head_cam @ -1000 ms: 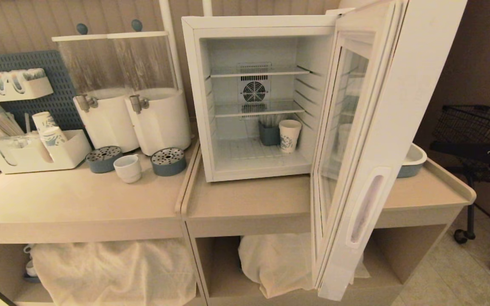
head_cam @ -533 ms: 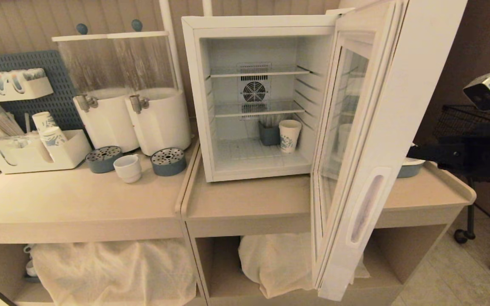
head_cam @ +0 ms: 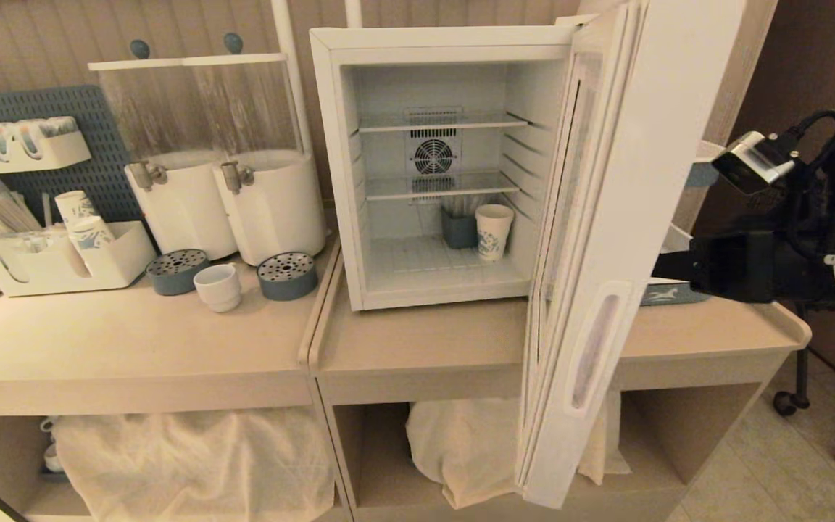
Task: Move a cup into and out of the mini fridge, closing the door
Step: Close the freezer door
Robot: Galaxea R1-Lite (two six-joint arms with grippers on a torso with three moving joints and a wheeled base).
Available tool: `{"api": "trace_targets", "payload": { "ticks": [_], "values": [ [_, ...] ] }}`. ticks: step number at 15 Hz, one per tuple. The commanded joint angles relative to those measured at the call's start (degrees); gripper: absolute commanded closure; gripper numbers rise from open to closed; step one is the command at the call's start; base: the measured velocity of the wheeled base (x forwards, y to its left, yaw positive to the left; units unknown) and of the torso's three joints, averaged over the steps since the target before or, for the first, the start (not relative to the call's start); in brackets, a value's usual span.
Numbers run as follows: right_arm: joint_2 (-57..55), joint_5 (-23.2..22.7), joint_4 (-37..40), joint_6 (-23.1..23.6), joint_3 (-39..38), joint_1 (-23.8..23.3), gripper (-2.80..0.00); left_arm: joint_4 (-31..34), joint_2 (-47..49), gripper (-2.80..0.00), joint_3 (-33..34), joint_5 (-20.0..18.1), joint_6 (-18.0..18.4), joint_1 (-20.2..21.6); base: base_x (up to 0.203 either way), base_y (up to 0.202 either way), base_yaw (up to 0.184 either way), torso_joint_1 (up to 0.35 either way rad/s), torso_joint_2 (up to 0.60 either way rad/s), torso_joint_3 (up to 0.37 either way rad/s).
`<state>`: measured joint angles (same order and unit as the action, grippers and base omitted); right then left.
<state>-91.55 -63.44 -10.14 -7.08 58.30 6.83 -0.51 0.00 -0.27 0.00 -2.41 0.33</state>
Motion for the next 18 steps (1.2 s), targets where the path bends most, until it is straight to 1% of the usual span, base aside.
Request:
{"api": "trace_targets", "payload": {
  "ticks": [1, 2, 3, 4, 5, 6, 7, 9, 11, 12, 13, 15, 18],
  "values": [
    [-1.1, 2.1, -0.4, -1.5, 1.8, 1.8, 0.00, 0.0, 0.1, 0.00, 0.1, 0.0, 0.0, 0.0, 0.000, 0.000, 0.000, 0.000, 0.00, 0.000],
    [-1.3, 2.4, -0.5, -1.8, 2.0, 2.0, 0.00, 0.0, 0.1, 0.00, 0.1, 0.0, 0.0, 0.0, 0.000, 0.000, 0.000, 0.000, 0.00, 0.000],
    [-1.8, 4.3, -0.9, -3.5, 2.9, 2.9, 0.00, 0.0, 0.1, 0.00, 0.0, 0.0, 0.0, 0.0, 0.000, 0.000, 0.000, 0.000, 0.00, 0.000],
    [-2.5, 10.0, -1.5, -6.2, 4.5, 5.0, 0.00, 0.0, 0.1, 0.00, 0.0, 0.0, 0.0, 0.0, 0.000, 0.000, 0.000, 0.000, 0.00, 0.000],
    [-4.2, 17.3, -3.2, -8.7, 6.3, 8.3, 0.00, 0.0, 0.1, 0.00, 0.0, 0.0, 0.0, 0.0, 0.000, 0.000, 0.000, 0.000, 0.00, 0.000],
    [-5.8, 23.4, -5.2, -10.7, 8.4, 11.3, 0.00, 0.0, 0.1, 0.00, 0.0, 0.0, 0.0, 0.0, 0.000, 0.000, 0.000, 0.000, 0.00, 0.000],
    [-7.6, 28.1, -6.6, -12.1, 11.0, 13.5, 0.00, 0.0, 0.1, 0.00, 0.1, 0.0, 0.0, 0.0, 0.000, 0.000, 0.000, 0.000, 0.00, 0.000],
    [-10.7, 36.6, -6.9, -12.5, 14.8, 16.6, 0.00, 0.0, 0.1, 0.00, 0.0, 0.0, 0.0, 0.0, 0.000, 0.000, 0.000, 0.000, 0.00, 0.000],
    [-15.0, 46.8, -7.3, -11.5, 17.7, 19.3, 0.00, 0.0, 0.1, 0.00, 0.1, 0.0, 0.0, 0.0, 0.000, 0.000, 0.000, 0.000, 0.00, 0.000],
    [-16.6, 50.4, -7.5, -10.7, 18.7, 20.1, 0.00, 0.0, 0.1, 0.00, 0.0, 0.0, 0.0, 0.0, 0.000, 0.000, 0.000, 0.000, 0.00, 0.000],
    [-17.6, 52.9, -7.7, -10.2, 19.2, 20.7, 0.00, 0.0, 0.1, 0.00, 0.1, 0.0, 0.0, 0.0, 0.000, 0.000, 0.000, 0.000, 0.00, 0.000],
    [-21.4, 60.4, -10.1, -8.7, 19.8, 21.2, 0.00, 0.0, 0.1, 0.00, 0.0, 0.0, 0.0, 0.0, 0.000, 0.000, 0.000, 0.000, 0.00, 0.000],
    [-21.9, 62.1, -10.8, -8.3, 19.6, 21.2, 0.00, 0.0, 0.1, 0.00, 0.1, 0.0, 0.0, 0.0, 0.000, 0.000, 0.000, 0.000, 0.00, 0.000]
  ]
}}
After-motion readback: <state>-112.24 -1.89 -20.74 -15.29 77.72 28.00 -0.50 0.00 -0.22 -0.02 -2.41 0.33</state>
